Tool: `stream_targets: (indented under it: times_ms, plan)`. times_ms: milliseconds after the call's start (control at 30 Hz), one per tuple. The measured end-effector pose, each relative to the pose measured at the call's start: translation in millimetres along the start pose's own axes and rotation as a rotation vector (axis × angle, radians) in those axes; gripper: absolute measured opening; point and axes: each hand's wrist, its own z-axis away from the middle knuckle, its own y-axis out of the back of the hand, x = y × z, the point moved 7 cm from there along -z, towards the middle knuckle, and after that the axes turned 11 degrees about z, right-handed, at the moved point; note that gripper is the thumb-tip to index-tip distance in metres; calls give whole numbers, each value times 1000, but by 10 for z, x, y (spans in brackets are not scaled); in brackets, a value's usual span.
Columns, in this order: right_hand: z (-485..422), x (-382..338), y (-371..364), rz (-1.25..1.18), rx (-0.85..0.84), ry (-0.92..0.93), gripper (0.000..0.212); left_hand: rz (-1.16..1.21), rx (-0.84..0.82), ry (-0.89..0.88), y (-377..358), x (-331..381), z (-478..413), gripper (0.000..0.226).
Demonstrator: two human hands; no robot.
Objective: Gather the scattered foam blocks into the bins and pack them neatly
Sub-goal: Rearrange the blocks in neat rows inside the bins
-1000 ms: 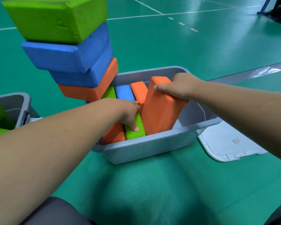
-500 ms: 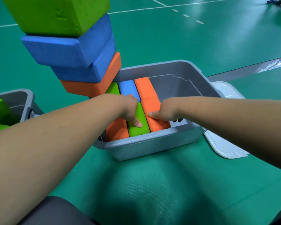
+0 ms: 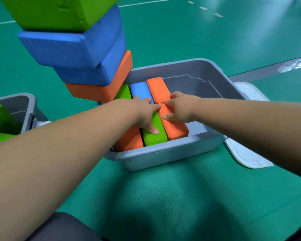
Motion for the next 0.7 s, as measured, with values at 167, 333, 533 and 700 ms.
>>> stream_targets:
  times_ms: [167, 333, 533, 700]
  plan:
    - [98, 14, 48, -41, -20, 26, 76, 43, 18, 8, 43, -7, 103, 120]
    - [158, 263, 721, -334, -48, -66, 56, 316, 103, 126, 808, -65, 551, 74]
    - [178, 310, 1513, -1017, 239, -126, 26, 876, 350, 250, 1317, -246, 993, 41]
    - [132, 67, 1635, -1065, 303, -99, 29, 1076, 432, 344, 1101, -344, 1226, 44]
